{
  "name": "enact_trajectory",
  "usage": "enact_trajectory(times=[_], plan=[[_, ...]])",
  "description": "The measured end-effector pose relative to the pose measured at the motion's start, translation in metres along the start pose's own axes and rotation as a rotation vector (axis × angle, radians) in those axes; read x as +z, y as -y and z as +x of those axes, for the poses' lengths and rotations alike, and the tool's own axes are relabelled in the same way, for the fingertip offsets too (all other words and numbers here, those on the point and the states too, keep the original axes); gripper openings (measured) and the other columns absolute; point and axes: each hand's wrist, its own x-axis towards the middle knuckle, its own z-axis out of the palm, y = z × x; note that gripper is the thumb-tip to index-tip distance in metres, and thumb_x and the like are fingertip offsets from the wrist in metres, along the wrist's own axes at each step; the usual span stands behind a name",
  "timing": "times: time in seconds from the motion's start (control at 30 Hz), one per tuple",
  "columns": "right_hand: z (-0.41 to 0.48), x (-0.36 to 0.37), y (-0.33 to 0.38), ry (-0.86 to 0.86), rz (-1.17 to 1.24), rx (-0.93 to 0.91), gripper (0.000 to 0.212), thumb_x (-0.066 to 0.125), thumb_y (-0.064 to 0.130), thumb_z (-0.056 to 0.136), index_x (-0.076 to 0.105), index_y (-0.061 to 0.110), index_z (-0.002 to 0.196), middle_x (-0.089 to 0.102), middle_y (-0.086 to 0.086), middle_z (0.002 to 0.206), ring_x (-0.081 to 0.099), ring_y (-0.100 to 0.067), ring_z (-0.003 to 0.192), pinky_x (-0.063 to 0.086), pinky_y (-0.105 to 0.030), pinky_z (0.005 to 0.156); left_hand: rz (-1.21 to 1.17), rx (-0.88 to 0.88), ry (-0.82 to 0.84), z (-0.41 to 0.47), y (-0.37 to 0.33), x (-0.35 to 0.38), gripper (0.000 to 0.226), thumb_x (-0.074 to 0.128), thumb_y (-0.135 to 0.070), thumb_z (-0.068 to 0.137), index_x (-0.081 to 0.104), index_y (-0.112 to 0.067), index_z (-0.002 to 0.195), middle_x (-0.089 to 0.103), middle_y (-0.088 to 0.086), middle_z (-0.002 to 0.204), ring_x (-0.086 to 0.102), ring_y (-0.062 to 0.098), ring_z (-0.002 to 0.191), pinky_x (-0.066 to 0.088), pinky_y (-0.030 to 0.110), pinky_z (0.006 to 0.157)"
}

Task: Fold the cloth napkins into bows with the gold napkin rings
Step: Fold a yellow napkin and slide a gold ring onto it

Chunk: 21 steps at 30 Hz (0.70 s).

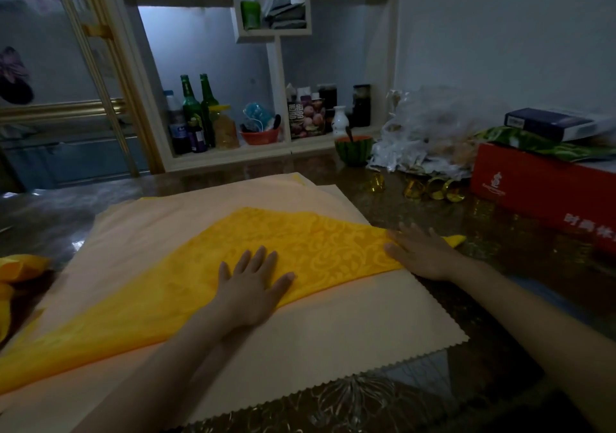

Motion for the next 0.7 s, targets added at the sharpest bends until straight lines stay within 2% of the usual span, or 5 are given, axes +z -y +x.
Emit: enact_trajectory(times=[0.1, 0.2, 0.37, 0.57, 0.7], plan=[[-0.006, -0.008, 0.011, -0.186, -0.099, 0.067, 0.055, 0.029, 0.041, 0.101, 0.023, 0.014, 0.148, 0.01, -0.013, 0.158, 0.005, -0.029, 0.146, 0.003, -0.044, 0.117, -0.013, 0.011, 0.003, 0.001, 0.0, -0.002, 0.068, 0.017, -0.059, 0.094, -0.002, -0.026, 0.15, -0.011, -0.004, 0.158, -0.011, 0.019, 0.145, -0.007, 0.05, 0.115], [-0.019, -0.01, 0.066, -0.361, 0.228, -0.085, 0.043, 0.04, 0.021, 0.099, 0.037, 0.014, 0.142, 0.028, -0.008, 0.153, 0.02, -0.024, 0.142, 0.015, -0.033, 0.115, -0.008, 0.003, -0.01, -0.002, -0.004, -0.005, 0.068, 0.018, -0.059, 0.094, 0.002, -0.024, 0.151, -0.007, -0.001, 0.158, -0.009, 0.02, 0.145, -0.006, 0.053, 0.115], [-0.021, 0.013, 0.155, -0.237, 0.356, -0.447, 0.044, 0.038, 0.002, 0.096, 0.047, 0.016, 0.136, 0.032, -0.008, 0.152, 0.018, -0.021, 0.144, 0.015, -0.028, 0.113, 0.269, -0.069, -0.198, -0.009, -0.014, -0.018, 0.059, 0.024, -0.046, 0.099, 0.007, -0.022, 0.15, -0.001, 0.003, 0.159, -0.004, 0.022, 0.146, -0.003, 0.06, 0.111], [-0.01, 0.028, 0.155, -0.135, 0.236, -0.477, 0.042, 0.032, 0.027, 0.103, 0.035, 0.021, 0.144, 0.022, -0.003, 0.156, 0.013, -0.019, 0.145, 0.008, -0.029, 0.114, 0.048, -0.089, 0.061, -0.065, 0.033, -0.013, 0.063, 0.018, -0.054, 0.097, 0.0, -0.027, 0.15, -0.011, -0.002, 0.158, -0.012, 0.017, 0.145, -0.006, 0.051, 0.114], [-0.011, 0.027, 0.162, -0.113, 0.261, -0.515, 0.041, 0.034, 0.028, 0.102, 0.037, 0.022, 0.142, 0.024, -0.001, 0.155, 0.015, -0.018, 0.145, 0.009, -0.028, 0.114, -0.039, -0.199, 0.107, -0.127, 0.104, -0.008, 0.103, -0.012, -0.088, 0.058, -0.009, -0.037, 0.147, -0.021, -0.01, 0.153, -0.019, 0.011, 0.142, -0.01, 0.038, 0.114]])
